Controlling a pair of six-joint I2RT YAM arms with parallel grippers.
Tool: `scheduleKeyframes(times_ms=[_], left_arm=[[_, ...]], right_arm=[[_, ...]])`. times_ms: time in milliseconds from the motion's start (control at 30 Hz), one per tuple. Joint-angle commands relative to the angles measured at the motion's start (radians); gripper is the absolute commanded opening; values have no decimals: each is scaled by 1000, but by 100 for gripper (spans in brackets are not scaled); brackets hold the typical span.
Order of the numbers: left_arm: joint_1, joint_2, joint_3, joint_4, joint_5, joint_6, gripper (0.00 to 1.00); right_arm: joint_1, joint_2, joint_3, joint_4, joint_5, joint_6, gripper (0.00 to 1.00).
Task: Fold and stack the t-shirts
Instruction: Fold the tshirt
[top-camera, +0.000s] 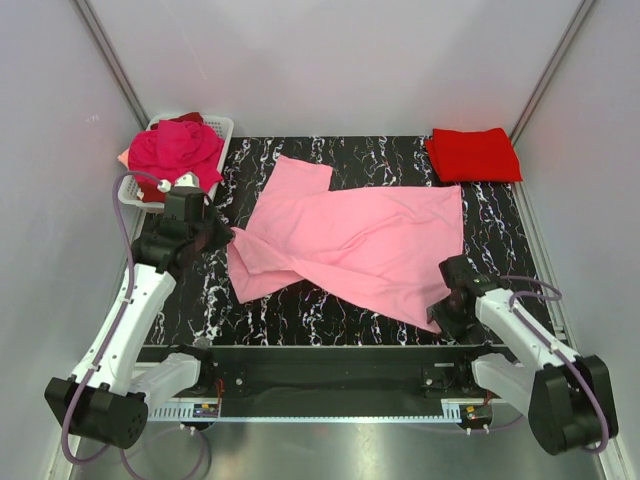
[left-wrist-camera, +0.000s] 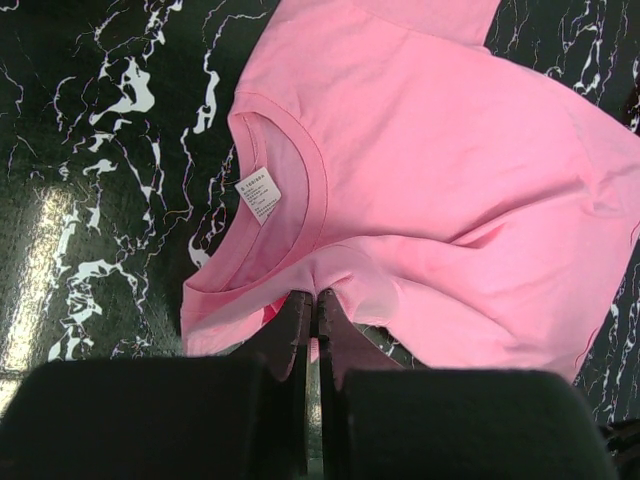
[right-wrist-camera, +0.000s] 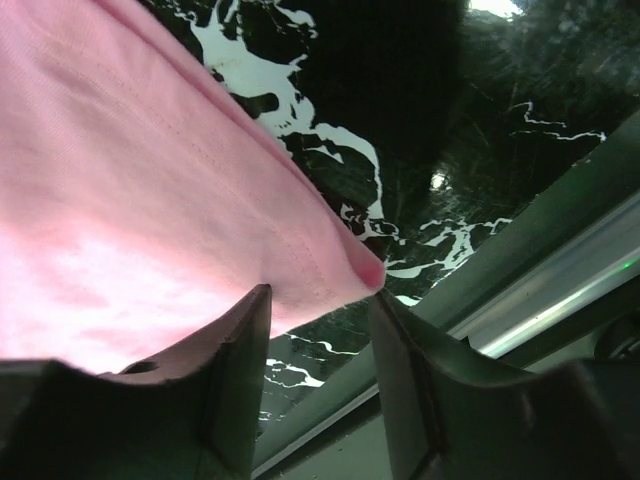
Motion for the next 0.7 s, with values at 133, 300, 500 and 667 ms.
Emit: scheduleKeyframes(times_ms=[133, 300, 500, 667], left_arm=[[5, -6, -11, 49, 22, 2, 0], [5, -17, -14, 28, 32, 11, 0], [4, -105, -70, -40, 117, 14, 0], [2, -250, -202, -110, 158, 2, 0]], right_arm=[[4, 106, 77, 2, 35, -28, 18], [3, 37, 69, -1, 35, -47, 0], [3, -139, 210, -157, 103, -101, 0], [3, -267, 338, -326, 196, -110, 0]])
